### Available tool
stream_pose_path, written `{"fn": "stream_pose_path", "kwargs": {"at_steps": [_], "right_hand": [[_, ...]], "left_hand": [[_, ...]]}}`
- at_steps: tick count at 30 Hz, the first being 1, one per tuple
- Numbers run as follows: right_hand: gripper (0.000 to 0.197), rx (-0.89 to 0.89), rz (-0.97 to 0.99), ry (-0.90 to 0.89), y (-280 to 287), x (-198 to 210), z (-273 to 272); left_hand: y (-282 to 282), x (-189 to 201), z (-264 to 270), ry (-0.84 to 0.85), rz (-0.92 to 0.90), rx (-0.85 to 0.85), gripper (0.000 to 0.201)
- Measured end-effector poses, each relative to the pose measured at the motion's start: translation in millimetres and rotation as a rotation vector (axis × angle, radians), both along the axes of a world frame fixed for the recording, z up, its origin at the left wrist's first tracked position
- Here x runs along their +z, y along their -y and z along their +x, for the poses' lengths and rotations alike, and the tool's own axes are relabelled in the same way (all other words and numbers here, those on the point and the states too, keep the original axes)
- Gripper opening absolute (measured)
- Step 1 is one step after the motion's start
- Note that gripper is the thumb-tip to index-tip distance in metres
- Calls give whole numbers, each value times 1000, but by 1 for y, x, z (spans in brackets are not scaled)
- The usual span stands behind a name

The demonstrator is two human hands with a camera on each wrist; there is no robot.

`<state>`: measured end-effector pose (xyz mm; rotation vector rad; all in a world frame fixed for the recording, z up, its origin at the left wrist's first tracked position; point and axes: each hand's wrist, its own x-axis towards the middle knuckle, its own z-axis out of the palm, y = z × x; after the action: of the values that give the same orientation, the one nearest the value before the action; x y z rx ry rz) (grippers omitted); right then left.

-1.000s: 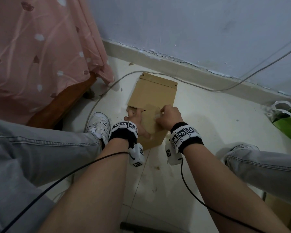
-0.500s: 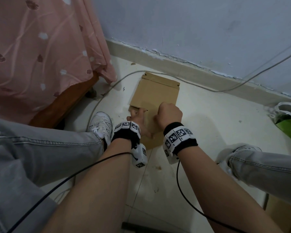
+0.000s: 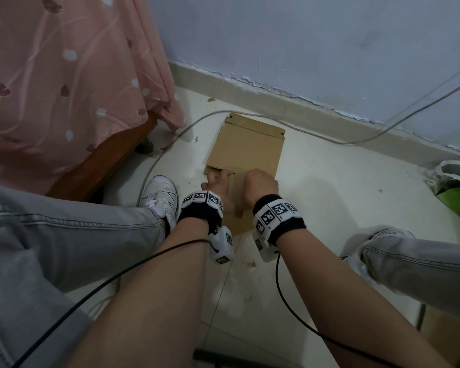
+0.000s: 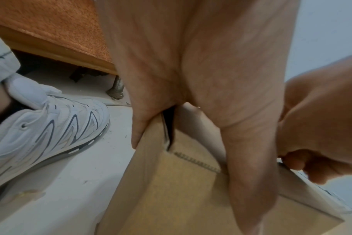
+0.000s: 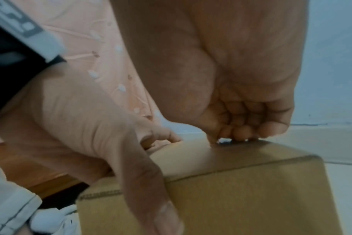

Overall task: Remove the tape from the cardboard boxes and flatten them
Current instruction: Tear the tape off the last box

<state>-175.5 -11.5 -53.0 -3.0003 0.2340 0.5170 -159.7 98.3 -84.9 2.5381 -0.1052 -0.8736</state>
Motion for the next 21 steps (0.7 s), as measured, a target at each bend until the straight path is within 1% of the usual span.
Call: {"fn": "stream_pose_path", "kwargs": {"at_steps": [2, 4, 7, 8, 10, 12, 14, 16, 19, 21], "right_hand": [[32, -25, 10, -53, 8, -4, 2], [31, -89, 58, -93, 20, -4, 7], [12, -184, 170, -65, 41, 4, 14], [11, -220, 219, -49, 47, 7, 15], [18, -314, 338, -38, 58, 7, 19], [12, -429, 514, -23, 69, 1, 22], [26, -596, 753, 15, 78, -3, 21], [28, -768, 1018, 89, 81, 3, 15], [21, -898, 1316, 226, 90, 9, 9], [22, -988, 1507, 264, 92, 12, 6]], "left_hand": [[-1, 1, 1, -4, -5, -13, 106], [-3, 1, 2, -9, -14, -15, 113], [-4, -1, 2, 12, -25, -18, 116], [-4, -1, 2, 20, -26, -17, 116], [-4, -1, 2, 27, -27, -15, 116], [-3, -1, 2, 22, -32, -7, 117], [-2, -1, 1, 19, -41, 15, 116], [-2, -1, 0, 19, -45, 29, 115], [-1, 0, 1, 19, -38, 25, 115], [-1, -1, 0, 23, -40, 29, 115]]}}
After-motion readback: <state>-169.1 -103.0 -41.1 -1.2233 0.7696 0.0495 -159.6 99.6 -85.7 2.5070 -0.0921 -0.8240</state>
